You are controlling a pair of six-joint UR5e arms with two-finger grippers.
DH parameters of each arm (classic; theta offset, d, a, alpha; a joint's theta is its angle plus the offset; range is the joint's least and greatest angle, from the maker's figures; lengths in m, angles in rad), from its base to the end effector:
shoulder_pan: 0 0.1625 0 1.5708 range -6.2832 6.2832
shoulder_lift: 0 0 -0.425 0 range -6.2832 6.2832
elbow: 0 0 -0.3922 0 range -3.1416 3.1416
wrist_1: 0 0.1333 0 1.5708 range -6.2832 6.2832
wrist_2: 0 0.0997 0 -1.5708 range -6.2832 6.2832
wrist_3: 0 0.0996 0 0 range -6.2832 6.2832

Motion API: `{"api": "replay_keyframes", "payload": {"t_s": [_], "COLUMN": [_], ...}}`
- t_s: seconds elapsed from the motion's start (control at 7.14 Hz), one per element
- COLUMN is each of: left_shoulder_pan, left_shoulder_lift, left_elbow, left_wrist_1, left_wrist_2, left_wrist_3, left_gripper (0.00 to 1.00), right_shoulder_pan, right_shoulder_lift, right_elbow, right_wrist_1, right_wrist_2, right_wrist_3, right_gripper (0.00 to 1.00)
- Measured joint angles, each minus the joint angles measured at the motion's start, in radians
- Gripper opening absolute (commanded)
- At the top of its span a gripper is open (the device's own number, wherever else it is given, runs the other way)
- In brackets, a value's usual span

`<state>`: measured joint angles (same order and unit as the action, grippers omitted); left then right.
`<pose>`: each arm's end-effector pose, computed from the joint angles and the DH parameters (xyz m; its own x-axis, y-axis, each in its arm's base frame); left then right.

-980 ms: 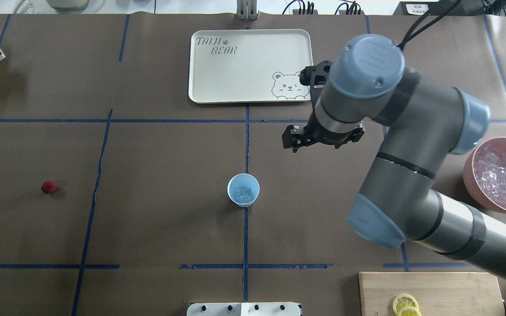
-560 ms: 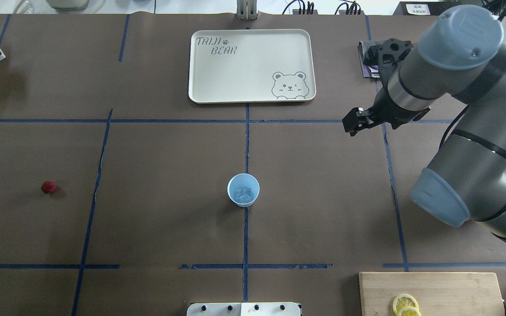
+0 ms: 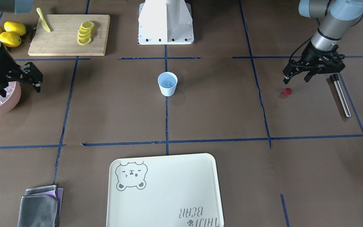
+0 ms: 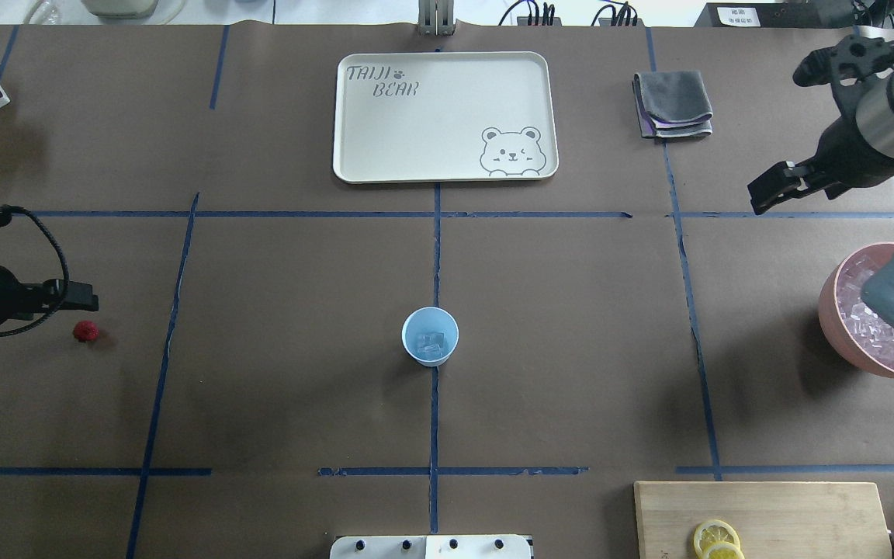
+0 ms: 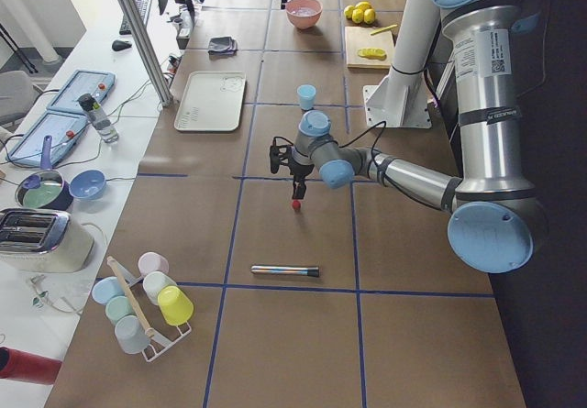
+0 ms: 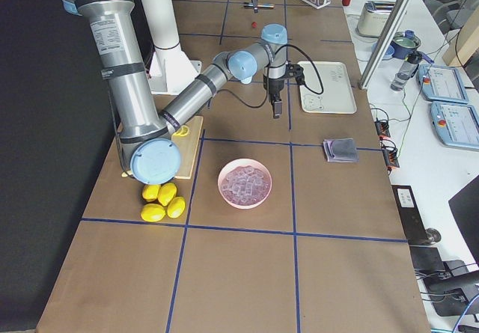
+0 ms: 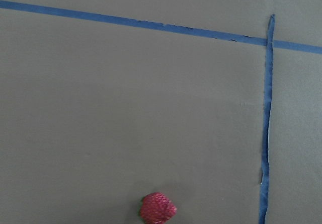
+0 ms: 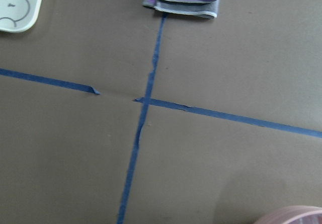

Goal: Mash ice and strawberries in cup
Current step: 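Move the right gripper back beside the pink ice bowl, then grasp the red strawberry on the table with the left gripper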

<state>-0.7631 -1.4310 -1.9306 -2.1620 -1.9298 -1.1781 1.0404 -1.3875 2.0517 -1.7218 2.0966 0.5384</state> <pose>0.2643 -0.3888 0.4897 0.6370 -0.1134 -0.7625 0.2373 0.9699 0.0540 -0.1889 -0.4868 0.3647 0.7595 -0.1728 0.6271 0.0597 0.9785 0.1973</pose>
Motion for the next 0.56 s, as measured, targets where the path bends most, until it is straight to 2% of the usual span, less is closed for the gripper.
{"api": "replay_keyframes", "payload": {"t_s": [0.28, 0.56], "left_shoulder_pan": [0.026, 0.037], "left_shoulder_lift": [-0.044, -0.045], "left_elbow": [0.063, 0.115], "left_wrist_1": [-0.002, -0.032], "left_wrist_2": [0.028, 0.034], "left_wrist_3": [-0.015, -0.013], "left_gripper": [0.98, 0.97], "right_shoulder_pan": [0.084, 0.164], "right_shoulder_lift": [-0.081, -0.137], "right_elbow": [-0.002, -0.008], "right_wrist_1": [0.03, 0.034], "right_wrist_2": [0.048, 0.09], "right_wrist_3": [-0.072, -0.171], "right_gripper": [0.99, 0.99]}}
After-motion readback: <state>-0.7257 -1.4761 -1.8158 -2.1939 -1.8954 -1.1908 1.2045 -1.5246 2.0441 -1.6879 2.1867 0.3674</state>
